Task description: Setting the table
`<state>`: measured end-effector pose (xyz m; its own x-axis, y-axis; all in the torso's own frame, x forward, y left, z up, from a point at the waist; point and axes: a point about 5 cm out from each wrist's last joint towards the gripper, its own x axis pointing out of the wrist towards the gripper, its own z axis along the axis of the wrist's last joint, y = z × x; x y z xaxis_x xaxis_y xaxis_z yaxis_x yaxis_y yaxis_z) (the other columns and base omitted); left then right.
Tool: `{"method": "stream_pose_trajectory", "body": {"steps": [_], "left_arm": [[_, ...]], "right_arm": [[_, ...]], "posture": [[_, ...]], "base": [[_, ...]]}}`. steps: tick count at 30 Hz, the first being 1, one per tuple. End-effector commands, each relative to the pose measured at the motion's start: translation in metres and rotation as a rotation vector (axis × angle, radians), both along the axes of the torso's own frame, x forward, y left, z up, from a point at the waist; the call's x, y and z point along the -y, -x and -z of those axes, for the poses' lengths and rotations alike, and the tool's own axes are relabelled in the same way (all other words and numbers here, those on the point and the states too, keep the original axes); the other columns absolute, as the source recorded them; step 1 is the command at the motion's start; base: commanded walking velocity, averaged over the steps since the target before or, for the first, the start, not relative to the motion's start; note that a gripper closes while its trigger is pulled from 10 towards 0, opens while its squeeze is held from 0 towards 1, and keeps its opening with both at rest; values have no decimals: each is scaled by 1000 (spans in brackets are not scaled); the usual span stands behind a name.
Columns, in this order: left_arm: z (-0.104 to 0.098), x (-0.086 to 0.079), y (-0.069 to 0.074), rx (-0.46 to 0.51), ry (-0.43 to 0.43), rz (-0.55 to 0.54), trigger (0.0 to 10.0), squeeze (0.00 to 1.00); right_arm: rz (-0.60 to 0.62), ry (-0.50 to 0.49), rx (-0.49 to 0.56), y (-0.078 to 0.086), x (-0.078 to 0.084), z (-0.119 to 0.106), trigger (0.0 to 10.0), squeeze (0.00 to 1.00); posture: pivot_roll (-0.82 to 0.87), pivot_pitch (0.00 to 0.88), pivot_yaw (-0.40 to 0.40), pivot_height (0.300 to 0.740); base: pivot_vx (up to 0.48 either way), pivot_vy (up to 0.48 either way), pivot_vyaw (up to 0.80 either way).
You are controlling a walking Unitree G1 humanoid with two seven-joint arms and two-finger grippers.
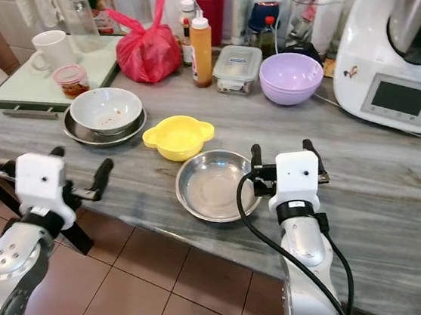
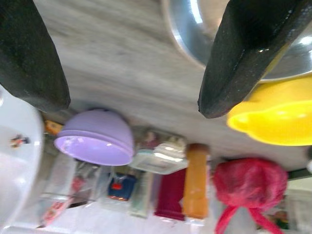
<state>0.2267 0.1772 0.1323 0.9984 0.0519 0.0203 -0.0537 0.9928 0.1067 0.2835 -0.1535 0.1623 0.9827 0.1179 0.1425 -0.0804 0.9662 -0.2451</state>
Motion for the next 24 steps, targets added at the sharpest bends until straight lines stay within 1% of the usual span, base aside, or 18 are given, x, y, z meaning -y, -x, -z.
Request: {"method": "stream_pose_trajectory", "body": {"steps": [1,2,3,6,7,8,10,11,14,19,23,24], "left_arm": [[5,-13,7,-5,-41,-77,10000,0],[7,-17,10,-7,-51,-98,10000,0],[7,-17,10,-7,-51,-98,10000,0],[13,-23,17,-17,-67,-146,10000,0],[13,-23,19,-20,-67,-152,10000,0],[12,-22,22,-17,-92,-161,10000,0],[12,-22,22,-13,-103,-165,10000,0],[11,-21,23,-14,-97,-158,10000,0],[11,-18,23,-13,-98,-148,10000,0],[16,-5,26,-33,-150,-74,10000,0],[16,-2,25,-36,-154,-44,10000,0],[16,1,22,-34,-149,-26,10000,0]], "right_arm": [[-38,-3,-4,-2,-6,2,10000,0],[-46,-5,-6,-3,-8,3,10000,0],[-46,-5,-6,-3,-8,3,10000,0],[-73,-11,-11,-7,-14,4,10000,0],[-85,-12,-10,-8,-16,4,10000,0],[-97,-15,-9,-10,-18,4,10000,0],[-99,-16,-8,-11,-18,4,10000,0],[-101,-13,-8,-11,-18,4,10000,0],[-109,-12,-16,-12,-19,5,10000,0],[-124,-2,-20,-13,-18,6,10000,0],[-123,-1,-19,-12,-17,7,10000,0],[-113,-2,-21,-11,-16,8,10000,0]], "posture": [[-26,43,78,740],[-26,43,78,740],[-26,43,78,740],[-6,45,64,740],[14,44,48,740],[14,44,48,740],[14,44,48,740],[29,45,33,740],[30,46,32,740],[29,50,30,740],[24,51,34,740],[9,50,47,740]], "base": [[0,0,0],[0,0,0],[0,0,0],[0,0,0],[0,0,0],[0,0,0],[0,0,0],[0,0,0],[0,0,0],[0,0,-506],[0,0,-692],[0,0,-788]]}}
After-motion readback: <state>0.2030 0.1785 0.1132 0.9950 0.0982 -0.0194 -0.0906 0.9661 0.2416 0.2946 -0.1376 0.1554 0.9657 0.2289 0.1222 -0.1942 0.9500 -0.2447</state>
